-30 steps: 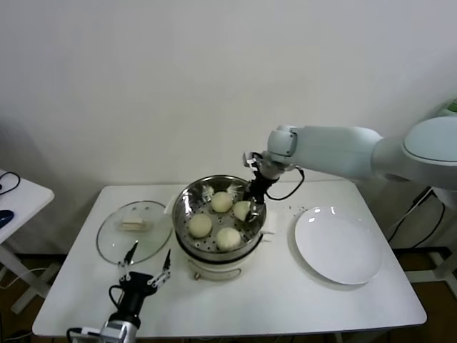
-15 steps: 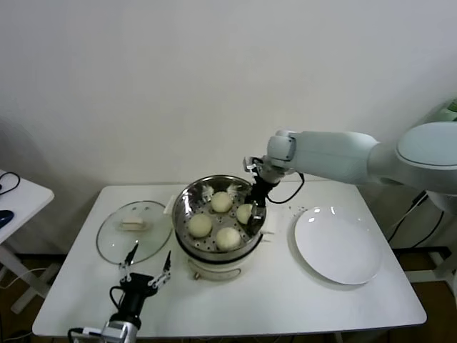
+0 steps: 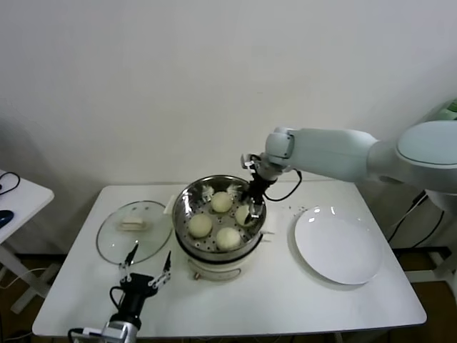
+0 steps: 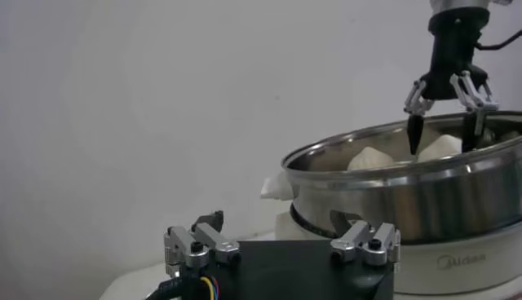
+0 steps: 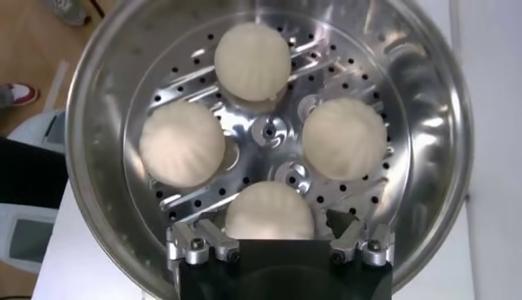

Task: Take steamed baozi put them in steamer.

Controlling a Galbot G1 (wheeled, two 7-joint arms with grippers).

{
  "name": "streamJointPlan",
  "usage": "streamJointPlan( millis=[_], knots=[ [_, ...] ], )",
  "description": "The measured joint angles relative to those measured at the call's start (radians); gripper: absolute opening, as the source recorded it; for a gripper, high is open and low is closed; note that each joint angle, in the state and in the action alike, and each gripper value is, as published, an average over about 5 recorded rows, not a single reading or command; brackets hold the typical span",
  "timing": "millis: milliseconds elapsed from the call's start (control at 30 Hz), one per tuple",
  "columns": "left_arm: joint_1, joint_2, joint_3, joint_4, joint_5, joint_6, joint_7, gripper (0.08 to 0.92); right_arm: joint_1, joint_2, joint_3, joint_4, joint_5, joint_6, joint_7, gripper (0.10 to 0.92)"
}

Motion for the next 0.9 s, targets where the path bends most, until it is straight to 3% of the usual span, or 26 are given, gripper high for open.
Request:
streamJointPlan(
  millis=[433,900],
  knots=[
    [-0.004,0.000,-0.011,-0.003,-0.004,0.001,-0.009,0.823,0.007,-0.109,0.124,0.096,0.041,-0.005,0.107,0.823],
    [-0.015,-0.017,-0.021,-0.017,-0.009,-0.010,-0.025,0.823,-0.243,-0.380,0.529,0.273,-0.094,0.018,0.358,0.823]
  ],
)
